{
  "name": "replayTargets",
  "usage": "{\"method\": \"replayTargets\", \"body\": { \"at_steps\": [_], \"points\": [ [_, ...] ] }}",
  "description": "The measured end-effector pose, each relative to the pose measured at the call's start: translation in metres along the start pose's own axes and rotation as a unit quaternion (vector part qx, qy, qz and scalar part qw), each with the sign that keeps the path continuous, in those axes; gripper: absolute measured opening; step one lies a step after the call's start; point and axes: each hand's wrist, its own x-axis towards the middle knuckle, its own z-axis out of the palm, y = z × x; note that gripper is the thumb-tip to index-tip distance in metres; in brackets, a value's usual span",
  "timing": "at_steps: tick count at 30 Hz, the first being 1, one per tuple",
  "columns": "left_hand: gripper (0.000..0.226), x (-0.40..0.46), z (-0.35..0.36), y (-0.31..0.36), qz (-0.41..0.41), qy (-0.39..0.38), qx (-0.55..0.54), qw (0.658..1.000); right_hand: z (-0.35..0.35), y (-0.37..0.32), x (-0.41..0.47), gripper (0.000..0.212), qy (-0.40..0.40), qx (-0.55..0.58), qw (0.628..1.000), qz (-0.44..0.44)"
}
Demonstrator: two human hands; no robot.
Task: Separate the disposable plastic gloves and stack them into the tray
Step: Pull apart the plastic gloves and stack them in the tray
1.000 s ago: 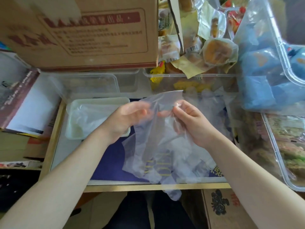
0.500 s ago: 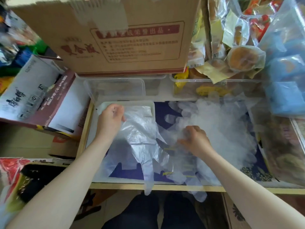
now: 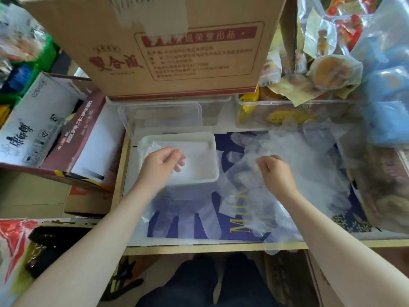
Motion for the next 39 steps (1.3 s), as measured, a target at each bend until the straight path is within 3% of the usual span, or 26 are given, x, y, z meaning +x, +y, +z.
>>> {"method": "replayTargets", "body": {
  "at_steps": [4, 7, 13, 19, 22, 24, 26, 29, 31, 33, 34, 36, 38, 39],
  "points": [
    [0.028, -0.006, 0.000, 0.023, 0.050, -0.117, -0.035, 0.991, -0.043, -0.010, -0.001, 0.027, 0.061, 0.071, 0.992, -0.082],
    [0.024, -0.009, 0.003, 0.045, 0.084, -0.181, -0.046, 0.979, -0.082, -0.022, -0.002, 0.029, 0.060, 0.181, 0.978, -0.083],
    [0.028, -0.012, 0.020, 0.078, 0.098, -0.168, -0.112, 0.975, -0.129, -0.028, -0.009, 0.028, 0.008, 0.404, 0.914, -0.035],
    [0.015, -0.028, 0.034, 0.107, 0.139, -0.321, -0.101, 0.931, -0.149, -0.031, -0.022, 0.027, -0.120, 0.646, 0.754, 0.000],
    [0.013, -0.032, 0.051, 0.113, 0.155, -0.323, -0.058, 0.932, -0.153, -0.033, -0.019, 0.034, -0.127, 0.676, 0.726, 0.022],
    [0.014, -0.035, 0.062, 0.115, 0.143, -0.323, -0.086, 0.931, -0.156, -0.031, -0.019, 0.028, -0.146, 0.734, 0.661, 0.050],
    [0.014, -0.038, 0.071, 0.118, 0.110, -0.334, -0.130, 0.927, -0.157, -0.027, -0.020, 0.014, -0.187, 0.752, 0.627, 0.081],
    [0.030, -0.038, 0.080, 0.121, 0.062, -0.368, -0.230, 0.899, -0.162, -0.022, -0.026, 0.028, -0.196, 0.724, 0.651, 0.116],
    [0.031, -0.037, 0.086, 0.124, 0.025, -0.392, -0.326, 0.860, -0.161, -0.020, -0.031, 0.060, -0.208, 0.746, 0.618, 0.139],
    [0.029, -0.034, 0.092, 0.124, 0.006, -0.395, -0.372, 0.840, -0.153, -0.015, -0.039, 0.054, -0.256, 0.759, 0.582, 0.137],
    [0.029, -0.033, 0.096, 0.125, 0.002, -0.405, -0.379, 0.832, -0.153, -0.023, -0.046, 0.046, -0.276, 0.737, 0.604, 0.129],
    [0.029, -0.032, 0.107, 0.124, -0.001, -0.429, -0.385, 0.817, -0.162, -0.033, -0.053, 0.031, -0.261, 0.716, 0.647, 0.021],
    [0.032, -0.031, 0.113, 0.125, -0.029, -0.416, -0.372, 0.829, -0.154, -0.027, -0.051, 0.034, -0.275, 0.680, 0.678, 0.048],
    [0.034, -0.032, 0.114, 0.125, -0.036, -0.402, -0.373, 0.835, -0.151, -0.020, -0.050, 0.031, -0.323, 0.675, 0.660, 0.063]
  ]
}}
